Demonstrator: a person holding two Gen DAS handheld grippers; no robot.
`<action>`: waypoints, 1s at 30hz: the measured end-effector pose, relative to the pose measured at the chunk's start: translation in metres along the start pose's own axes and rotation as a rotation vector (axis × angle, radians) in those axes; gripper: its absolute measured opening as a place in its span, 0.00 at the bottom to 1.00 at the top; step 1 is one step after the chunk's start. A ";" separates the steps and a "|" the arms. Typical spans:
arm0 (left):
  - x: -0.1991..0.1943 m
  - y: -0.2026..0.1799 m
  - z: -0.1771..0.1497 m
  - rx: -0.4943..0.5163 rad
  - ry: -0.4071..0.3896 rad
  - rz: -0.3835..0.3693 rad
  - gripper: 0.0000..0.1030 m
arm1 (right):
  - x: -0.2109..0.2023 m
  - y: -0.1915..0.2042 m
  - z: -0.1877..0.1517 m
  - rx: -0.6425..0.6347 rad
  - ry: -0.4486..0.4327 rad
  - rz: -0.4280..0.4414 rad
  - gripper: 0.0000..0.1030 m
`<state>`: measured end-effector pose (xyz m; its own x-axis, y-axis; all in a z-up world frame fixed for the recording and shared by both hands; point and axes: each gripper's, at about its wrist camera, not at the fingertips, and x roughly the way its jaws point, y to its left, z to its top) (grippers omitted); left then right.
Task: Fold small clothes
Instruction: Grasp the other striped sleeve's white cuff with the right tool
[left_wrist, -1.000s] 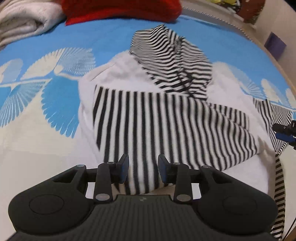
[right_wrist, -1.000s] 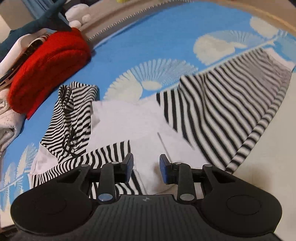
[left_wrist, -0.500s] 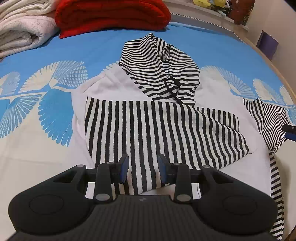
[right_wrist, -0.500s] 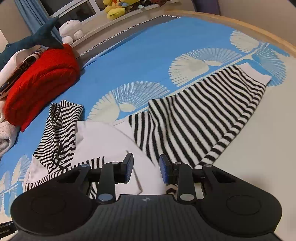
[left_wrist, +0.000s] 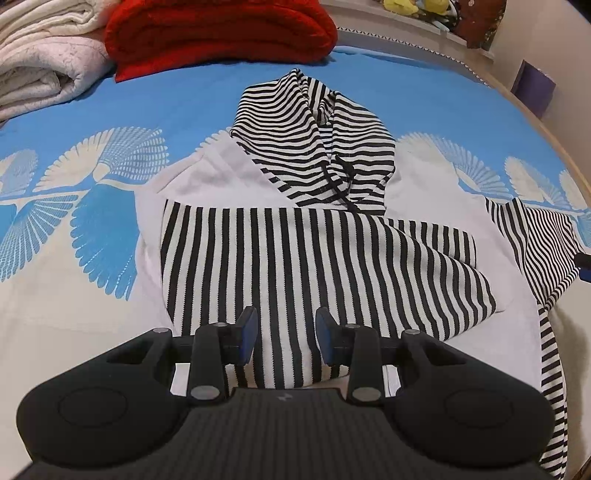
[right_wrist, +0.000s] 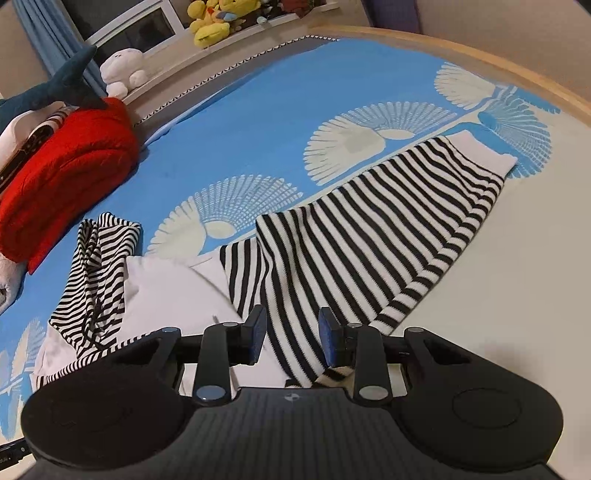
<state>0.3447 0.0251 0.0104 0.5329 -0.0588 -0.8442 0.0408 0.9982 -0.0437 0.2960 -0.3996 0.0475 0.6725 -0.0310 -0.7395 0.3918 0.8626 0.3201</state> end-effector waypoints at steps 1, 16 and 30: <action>0.001 0.000 0.000 -0.001 0.000 0.000 0.37 | 0.000 -0.002 0.001 -0.001 -0.001 -0.002 0.31; 0.003 0.017 0.011 -0.067 0.000 0.006 0.37 | 0.026 -0.150 0.081 0.262 -0.170 -0.117 0.24; 0.002 0.039 0.020 -0.141 -0.005 0.019 0.37 | 0.083 -0.171 0.072 0.404 -0.097 -0.189 0.30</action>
<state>0.3643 0.0640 0.0173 0.5368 -0.0390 -0.8428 -0.0882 0.9909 -0.1021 0.3299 -0.5861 -0.0258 0.6138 -0.2332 -0.7542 0.7139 0.5718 0.4042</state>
